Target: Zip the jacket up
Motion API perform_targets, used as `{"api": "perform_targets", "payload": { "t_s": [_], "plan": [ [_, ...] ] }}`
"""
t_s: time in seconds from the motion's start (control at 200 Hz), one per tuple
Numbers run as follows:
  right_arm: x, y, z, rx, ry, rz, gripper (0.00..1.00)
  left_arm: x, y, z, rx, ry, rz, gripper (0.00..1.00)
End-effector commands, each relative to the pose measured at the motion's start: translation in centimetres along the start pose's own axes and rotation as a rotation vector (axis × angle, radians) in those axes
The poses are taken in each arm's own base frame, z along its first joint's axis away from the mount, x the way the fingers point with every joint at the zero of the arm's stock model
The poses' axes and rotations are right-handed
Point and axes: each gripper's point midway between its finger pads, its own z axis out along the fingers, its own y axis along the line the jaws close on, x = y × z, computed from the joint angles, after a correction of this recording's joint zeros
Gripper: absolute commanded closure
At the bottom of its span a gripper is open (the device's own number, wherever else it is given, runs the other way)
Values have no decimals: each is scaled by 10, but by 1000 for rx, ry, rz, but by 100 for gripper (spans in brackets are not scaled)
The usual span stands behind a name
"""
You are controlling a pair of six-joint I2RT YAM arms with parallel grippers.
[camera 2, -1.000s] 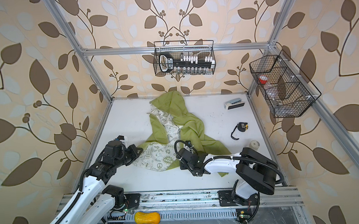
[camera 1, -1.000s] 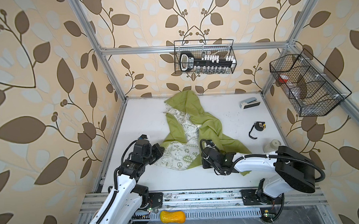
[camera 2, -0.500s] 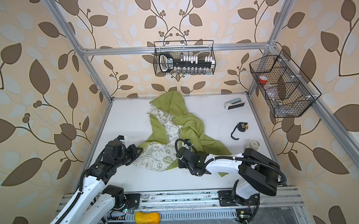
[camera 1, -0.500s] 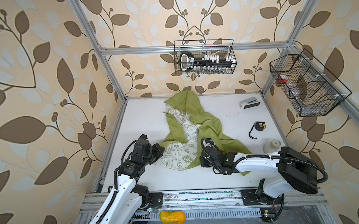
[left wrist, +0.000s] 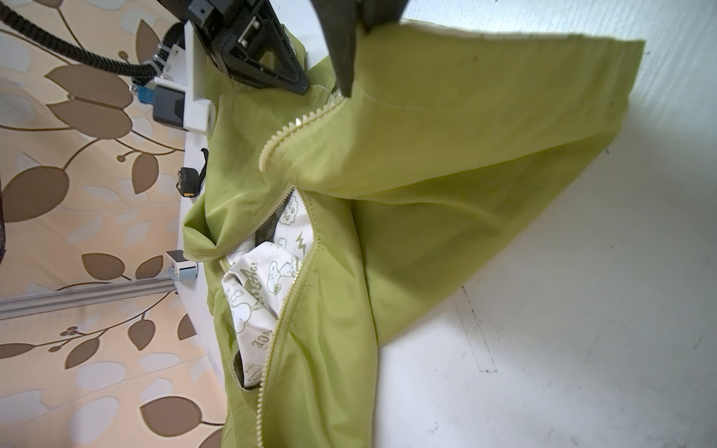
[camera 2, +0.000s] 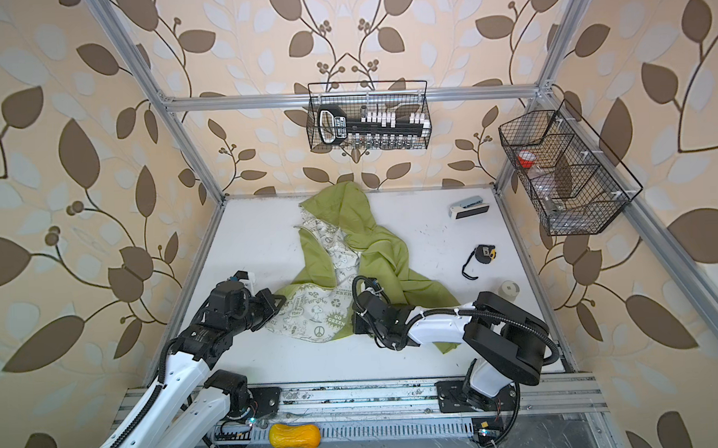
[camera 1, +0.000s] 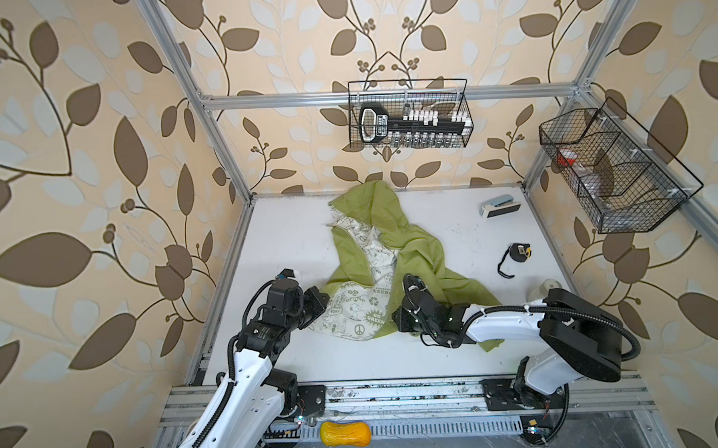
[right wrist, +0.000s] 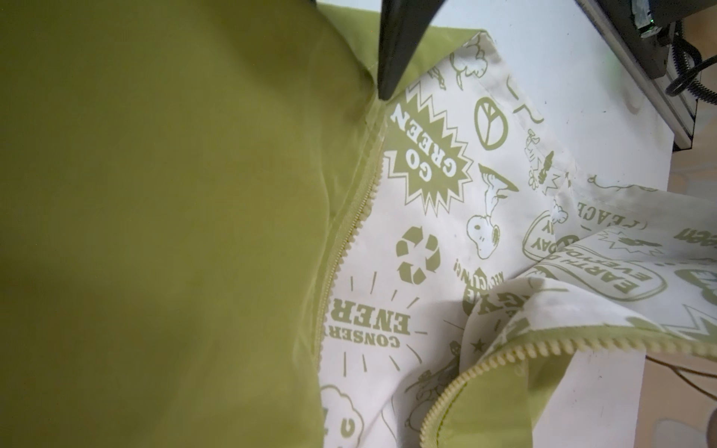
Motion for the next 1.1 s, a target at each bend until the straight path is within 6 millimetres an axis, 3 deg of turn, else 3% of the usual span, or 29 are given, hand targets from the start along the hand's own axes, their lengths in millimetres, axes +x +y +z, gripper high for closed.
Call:
{"api": "perform_targets", "payload": {
  "t_s": [0.0, 0.555, 0.66, 0.87, 1.095],
  "plan": [
    [6, -2, 7, -18, 15, 39, 71, -4, -6, -2, 28, -14, 7, 100],
    [12, -3, 18, -188, -51, 371, 52, -4, -7, -4, 31, -17, 8, 100],
    [8, -3, 19, -199, -81, 417, 54, -4, -7, -5, 31, -17, 8, 100],
    [-4, 3, 20, -247, -127, 458, 67, -5, -8, -6, 33, -17, 11, 100],
    [-8, 8, 26, -286, -130, 479, 66, -5, -8, -6, 31, -17, 10, 100]
  ]
}}
